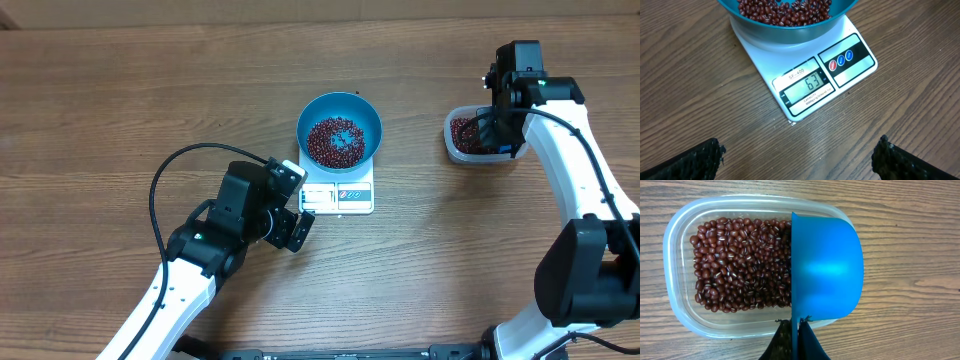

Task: Scoop item into bowl and weigh 150g on scale
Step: 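Push the scoop through the beans with the right gripper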

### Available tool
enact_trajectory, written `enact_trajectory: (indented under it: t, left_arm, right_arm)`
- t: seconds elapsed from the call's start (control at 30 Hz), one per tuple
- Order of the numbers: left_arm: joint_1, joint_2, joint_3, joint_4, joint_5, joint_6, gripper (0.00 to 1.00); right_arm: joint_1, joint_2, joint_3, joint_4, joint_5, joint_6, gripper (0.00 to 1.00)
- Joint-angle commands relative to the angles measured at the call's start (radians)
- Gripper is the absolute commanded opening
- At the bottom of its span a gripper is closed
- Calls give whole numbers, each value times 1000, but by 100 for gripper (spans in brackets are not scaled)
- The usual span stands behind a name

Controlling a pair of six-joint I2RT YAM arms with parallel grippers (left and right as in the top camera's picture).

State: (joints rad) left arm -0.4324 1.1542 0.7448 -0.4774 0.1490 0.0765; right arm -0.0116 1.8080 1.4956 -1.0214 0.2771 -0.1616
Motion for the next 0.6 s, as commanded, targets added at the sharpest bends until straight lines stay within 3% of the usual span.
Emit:
enact_trajectory:
  t: [0.0, 0.57]
  left_arm:
    - [-5, -4, -3, 4, -2, -17, 100]
    - [-5, -4, -3, 4, -2, -17, 99]
  right_arm:
    - [-2, 24, -4, -2, 18, -1, 4]
    - [-2, 39, -4, -5, 10, 0, 4]
